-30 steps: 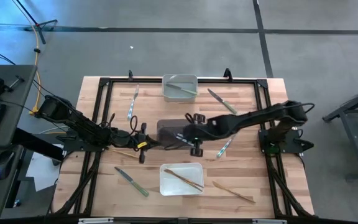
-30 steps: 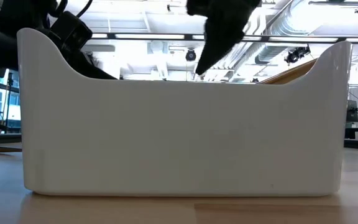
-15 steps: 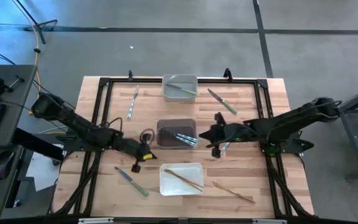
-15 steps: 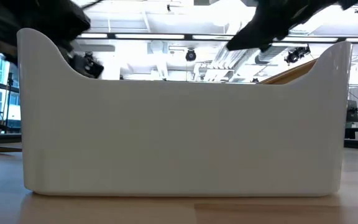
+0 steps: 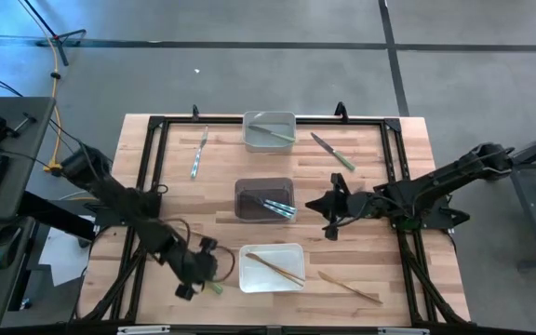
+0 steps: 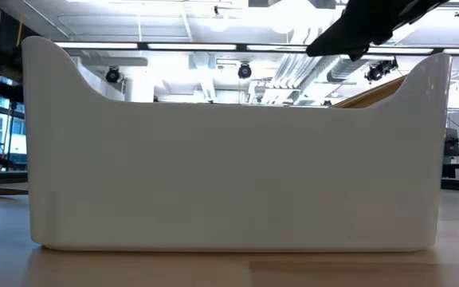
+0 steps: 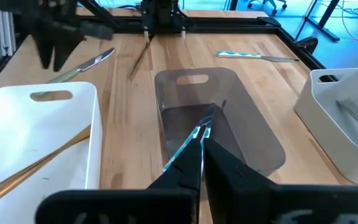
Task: Sort silverware by color (type)
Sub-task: Put the green table knife into the gray bin
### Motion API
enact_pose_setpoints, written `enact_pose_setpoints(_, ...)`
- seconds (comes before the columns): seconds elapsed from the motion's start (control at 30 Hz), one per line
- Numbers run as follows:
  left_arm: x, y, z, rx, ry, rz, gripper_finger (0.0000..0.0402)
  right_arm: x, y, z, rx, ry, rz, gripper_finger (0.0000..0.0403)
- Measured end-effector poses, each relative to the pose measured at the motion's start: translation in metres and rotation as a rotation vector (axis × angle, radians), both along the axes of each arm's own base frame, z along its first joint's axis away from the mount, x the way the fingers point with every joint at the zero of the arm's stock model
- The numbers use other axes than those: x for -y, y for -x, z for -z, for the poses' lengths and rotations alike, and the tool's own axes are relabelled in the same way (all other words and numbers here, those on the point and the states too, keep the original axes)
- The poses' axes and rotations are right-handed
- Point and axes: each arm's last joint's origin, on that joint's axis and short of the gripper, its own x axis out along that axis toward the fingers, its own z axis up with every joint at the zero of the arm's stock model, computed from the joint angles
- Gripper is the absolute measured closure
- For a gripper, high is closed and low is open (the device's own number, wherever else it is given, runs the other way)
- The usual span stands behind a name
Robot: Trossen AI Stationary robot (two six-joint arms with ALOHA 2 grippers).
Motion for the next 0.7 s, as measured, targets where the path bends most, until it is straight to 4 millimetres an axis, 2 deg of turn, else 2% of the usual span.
enact_pose_setpoints(0.23, 0.029, -0.006, 0.025, -0.081, -0.046, -0.019, 0.0259, 0.000, 0.000, 0.001, -0.010, 0.004, 0.002, 0.0403)
enact_pose_setpoints(0.4, 0.037, -0.015, 0.037, -0.122, -0.124, -0.034, 0.0240, 0.000, 0.001, 0.002, -0.017, 0.006, 0.002, 0.0403)
enact_pose_setpoints(0.53, 0.036, -0.017, 0.043, -0.171, -0.175, -0.046, 0.0249, 0.000, 0.001, 0.002, -0.026, 0.009, 0.001, 0.0403)
enact_pose_setpoints(0.7, 0.034, -0.015, 0.043, -0.178, -0.193, -0.030, 0.0315, 0.000, 0.001, 0.003, -0.029, 0.010, 0.001, 0.0403)
